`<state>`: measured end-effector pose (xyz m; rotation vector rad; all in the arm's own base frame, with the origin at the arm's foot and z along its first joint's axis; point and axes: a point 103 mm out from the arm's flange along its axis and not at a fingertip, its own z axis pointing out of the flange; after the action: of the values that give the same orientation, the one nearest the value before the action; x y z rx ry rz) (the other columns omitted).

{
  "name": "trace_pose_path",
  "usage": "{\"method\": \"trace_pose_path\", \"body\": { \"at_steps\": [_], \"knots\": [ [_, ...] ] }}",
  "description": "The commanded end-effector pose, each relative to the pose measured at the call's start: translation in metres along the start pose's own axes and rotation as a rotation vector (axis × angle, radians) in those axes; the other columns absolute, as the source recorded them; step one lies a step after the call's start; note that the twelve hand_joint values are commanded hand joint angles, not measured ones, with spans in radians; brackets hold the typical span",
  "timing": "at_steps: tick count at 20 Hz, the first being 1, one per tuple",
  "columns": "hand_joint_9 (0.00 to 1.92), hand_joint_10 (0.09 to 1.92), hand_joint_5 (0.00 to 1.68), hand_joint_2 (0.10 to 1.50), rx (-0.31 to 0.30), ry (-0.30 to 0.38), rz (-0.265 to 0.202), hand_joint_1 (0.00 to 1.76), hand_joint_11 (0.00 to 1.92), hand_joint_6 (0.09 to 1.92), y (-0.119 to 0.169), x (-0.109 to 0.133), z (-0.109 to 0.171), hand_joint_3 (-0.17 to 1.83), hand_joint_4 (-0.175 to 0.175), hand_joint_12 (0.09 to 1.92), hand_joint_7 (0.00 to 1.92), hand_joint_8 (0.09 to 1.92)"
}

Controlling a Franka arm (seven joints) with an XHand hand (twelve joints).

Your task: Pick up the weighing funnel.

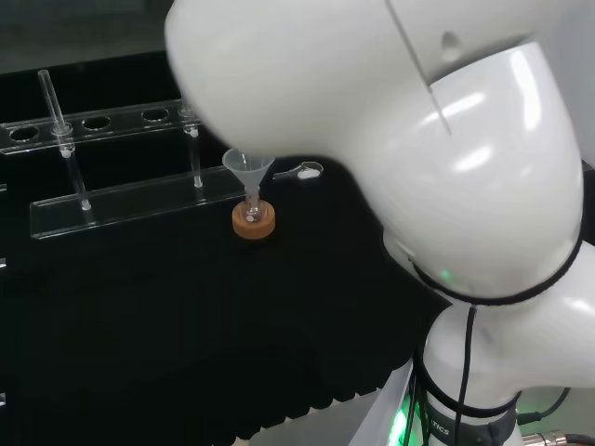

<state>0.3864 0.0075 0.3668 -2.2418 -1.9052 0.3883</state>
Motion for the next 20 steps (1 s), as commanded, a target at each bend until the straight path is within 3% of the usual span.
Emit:
{"method": "trace_pose_path", "body": {
  "at_steps": [1, 6, 13, 20],
  "knots": [
    [0.71, 0.54, 0.36, 0.65, -0.003, 0.073, -0.010, 0.70, 0.54, 0.09, 0.016, -0.028, 0.016, 0.49, -0.045, 1.31, 0.41, 0.66],
    [0.71, 0.54, 0.37, 0.65, 0.017, 0.095, 0.004, 0.71, 0.54, 0.09, 0.037, -0.046, 0.024, 0.49, -0.046, 1.31, 0.41, 0.66],
    [0.77, 0.53, 0.41, 0.65, 0.072, 0.185, 0.002, 0.74, 0.57, 0.09, 0.075, -0.082, 0.034, 0.51, -0.045, 1.30, 0.44, 0.67],
    [0.80, 0.51, 0.43, 0.63, 0.084, 0.151, -0.044, 0.80, 0.59, 0.09, 0.113, -0.091, 0.069, 0.52, -0.046, 1.30, 0.48, 0.67]
  ]
}}
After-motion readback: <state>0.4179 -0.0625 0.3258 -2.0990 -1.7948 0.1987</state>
